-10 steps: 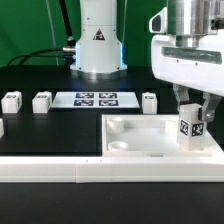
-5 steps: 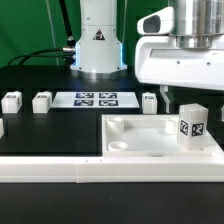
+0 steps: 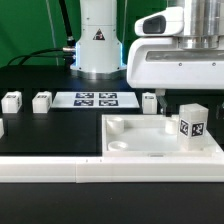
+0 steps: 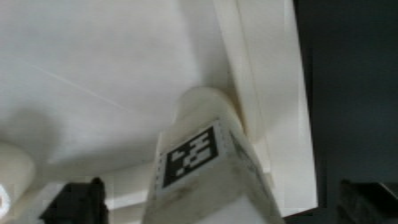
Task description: Assemble square table
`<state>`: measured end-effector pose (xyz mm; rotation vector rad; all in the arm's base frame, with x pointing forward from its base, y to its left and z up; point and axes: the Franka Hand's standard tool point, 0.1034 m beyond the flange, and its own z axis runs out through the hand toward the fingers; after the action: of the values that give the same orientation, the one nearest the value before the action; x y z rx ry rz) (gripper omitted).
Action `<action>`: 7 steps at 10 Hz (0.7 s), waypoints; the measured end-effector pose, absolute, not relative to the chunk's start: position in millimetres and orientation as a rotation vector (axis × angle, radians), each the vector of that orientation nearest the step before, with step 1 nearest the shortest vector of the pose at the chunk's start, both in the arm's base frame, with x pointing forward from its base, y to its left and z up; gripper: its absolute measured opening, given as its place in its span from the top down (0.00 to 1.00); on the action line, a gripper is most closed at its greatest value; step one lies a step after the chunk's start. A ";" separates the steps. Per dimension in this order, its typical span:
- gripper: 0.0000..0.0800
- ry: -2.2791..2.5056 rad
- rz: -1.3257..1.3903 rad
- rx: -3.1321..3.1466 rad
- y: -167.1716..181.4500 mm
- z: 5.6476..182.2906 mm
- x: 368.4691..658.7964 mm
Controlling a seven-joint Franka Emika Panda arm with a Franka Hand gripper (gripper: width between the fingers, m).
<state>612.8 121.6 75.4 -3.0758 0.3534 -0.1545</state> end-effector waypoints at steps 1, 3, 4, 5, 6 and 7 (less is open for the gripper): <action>0.19 0.301 -0.156 -3.083 122.0 75.5 612.8; 0.19 0.070 -0.161 -3.105 121.3 75.8 613.2; 0.19 -0.010 -0.163 -3.109 120.4 76.0 613.6; 0.19 -0.141 -0.167 -3.112 118.0 76.5 614.6; 0.19 -0.231 -0.168 -3.115 116.5 76.5 614.9; 0.19 -0.234 -0.169 -3.115 116.4 76.4 614.9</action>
Offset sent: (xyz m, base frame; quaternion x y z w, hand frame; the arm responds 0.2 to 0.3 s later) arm 0.0035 0.0034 0.0029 0.0052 -0.0083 -0.1269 0.9919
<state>614.9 116.4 76.4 -3.1152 -0.2341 -0.1688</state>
